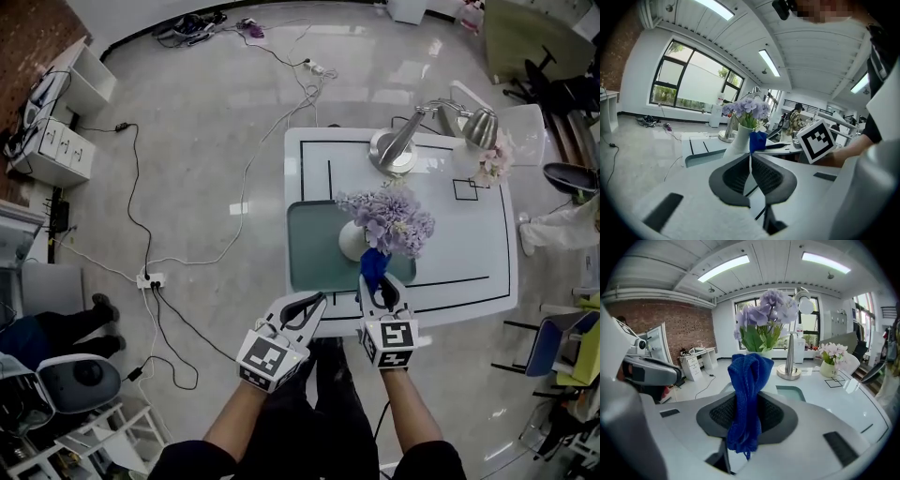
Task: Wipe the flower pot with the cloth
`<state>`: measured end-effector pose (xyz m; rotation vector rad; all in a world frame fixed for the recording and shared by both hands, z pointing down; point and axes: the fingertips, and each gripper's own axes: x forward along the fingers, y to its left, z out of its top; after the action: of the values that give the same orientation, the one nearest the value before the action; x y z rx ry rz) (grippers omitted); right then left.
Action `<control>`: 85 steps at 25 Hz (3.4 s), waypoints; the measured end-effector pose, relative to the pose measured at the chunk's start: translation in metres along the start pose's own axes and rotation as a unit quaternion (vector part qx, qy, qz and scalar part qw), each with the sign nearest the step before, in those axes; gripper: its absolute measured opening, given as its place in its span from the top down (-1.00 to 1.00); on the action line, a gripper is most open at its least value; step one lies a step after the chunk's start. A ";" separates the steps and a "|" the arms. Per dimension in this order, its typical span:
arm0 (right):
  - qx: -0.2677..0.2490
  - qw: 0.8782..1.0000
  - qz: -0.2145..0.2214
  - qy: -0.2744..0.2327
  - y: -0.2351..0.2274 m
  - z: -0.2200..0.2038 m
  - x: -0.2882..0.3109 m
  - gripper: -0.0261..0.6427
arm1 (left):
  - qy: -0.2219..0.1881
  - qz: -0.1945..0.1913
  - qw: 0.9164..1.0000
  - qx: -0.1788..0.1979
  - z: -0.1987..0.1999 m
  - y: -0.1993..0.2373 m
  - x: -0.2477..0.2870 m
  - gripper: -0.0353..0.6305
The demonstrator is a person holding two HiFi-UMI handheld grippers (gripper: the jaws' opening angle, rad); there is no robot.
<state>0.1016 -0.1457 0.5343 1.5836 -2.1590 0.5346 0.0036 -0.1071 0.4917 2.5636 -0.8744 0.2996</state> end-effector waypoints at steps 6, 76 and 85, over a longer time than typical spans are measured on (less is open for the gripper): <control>0.022 0.999 0.005 0.033 -0.008 -0.025 0.029 0.60 | 0.013 0.006 1.000 -0.017 -0.009 0.004 0.012 0.84; 0.057 0.996 -0.043 0.055 0.026 -0.040 0.026 0.60 | 0.012 0.019 0.999 -0.031 -0.010 0.072 -0.004 0.84; 0.021 0.999 -0.027 0.013 -0.063 -0.011 0.016 0.60 | 0.018 0.027 0.999 -0.018 -0.004 0.046 0.021 0.84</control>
<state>0.1585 -0.1708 0.5562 1.6438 -2.0920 0.5843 -0.0090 -0.1494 0.5168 2.4971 -0.9287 0.3422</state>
